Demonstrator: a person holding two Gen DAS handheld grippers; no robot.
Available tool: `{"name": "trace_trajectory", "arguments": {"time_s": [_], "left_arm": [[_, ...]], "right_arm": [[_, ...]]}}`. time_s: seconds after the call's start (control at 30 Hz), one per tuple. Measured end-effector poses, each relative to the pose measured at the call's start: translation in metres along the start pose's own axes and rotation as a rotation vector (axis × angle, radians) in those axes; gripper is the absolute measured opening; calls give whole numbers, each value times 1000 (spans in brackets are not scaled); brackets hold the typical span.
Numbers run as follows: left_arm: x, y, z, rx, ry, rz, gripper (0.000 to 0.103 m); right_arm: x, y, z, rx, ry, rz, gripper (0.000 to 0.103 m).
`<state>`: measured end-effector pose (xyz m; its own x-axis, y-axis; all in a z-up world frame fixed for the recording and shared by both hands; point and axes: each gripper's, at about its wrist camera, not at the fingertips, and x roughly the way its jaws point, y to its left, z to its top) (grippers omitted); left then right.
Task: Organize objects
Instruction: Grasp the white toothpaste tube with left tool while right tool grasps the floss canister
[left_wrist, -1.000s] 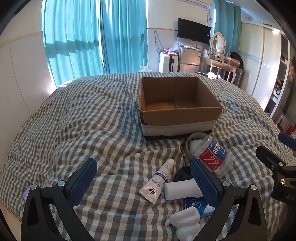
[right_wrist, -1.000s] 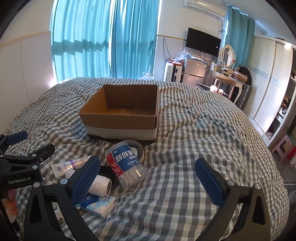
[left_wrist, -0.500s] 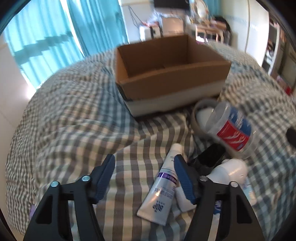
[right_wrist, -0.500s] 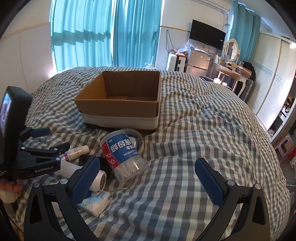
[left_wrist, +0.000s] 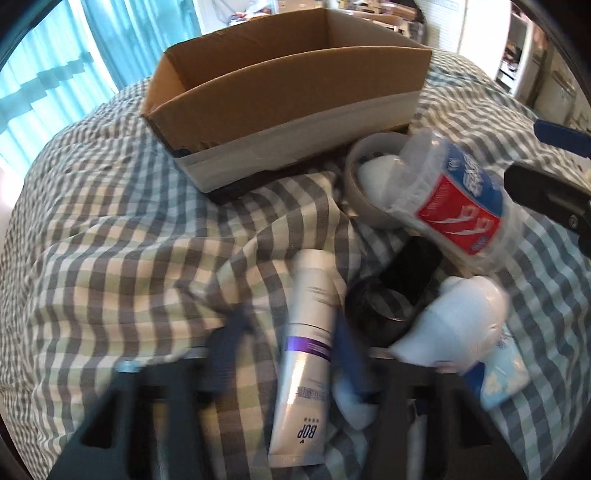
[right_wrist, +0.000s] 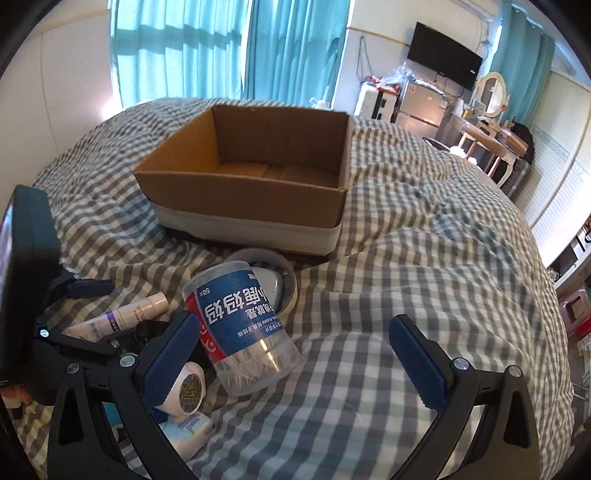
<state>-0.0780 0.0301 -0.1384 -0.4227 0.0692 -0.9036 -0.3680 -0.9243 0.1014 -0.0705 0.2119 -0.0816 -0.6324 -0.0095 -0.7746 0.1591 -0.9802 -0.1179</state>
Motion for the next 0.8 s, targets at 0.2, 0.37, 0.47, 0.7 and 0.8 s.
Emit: {"name": "trace_trajectory", "arguments": {"time_s": [0.2, 0.37, 0.47, 0.7, 0.8], "left_arm": [[-24, 13, -3, -71, -71, -16, 21], [-42, 37, -8, -165, -119, -57, 21], [-44, 46, -7, -187, -121, -56, 21], [-52, 40, -1, -186, -172, -9, 21], [-58, 39, 0, -185, -185, 3, 21]], "right_arm": [[22, 13, 3, -41, 36, 27, 103], [49, 26, 1, -77, 105, 53, 98], [60, 30, -2, -93, 141, 55, 85], [58, 33, -8, -107, 133, 40, 63], [44, 27, -8, -83, 97, 44, 63]]}}
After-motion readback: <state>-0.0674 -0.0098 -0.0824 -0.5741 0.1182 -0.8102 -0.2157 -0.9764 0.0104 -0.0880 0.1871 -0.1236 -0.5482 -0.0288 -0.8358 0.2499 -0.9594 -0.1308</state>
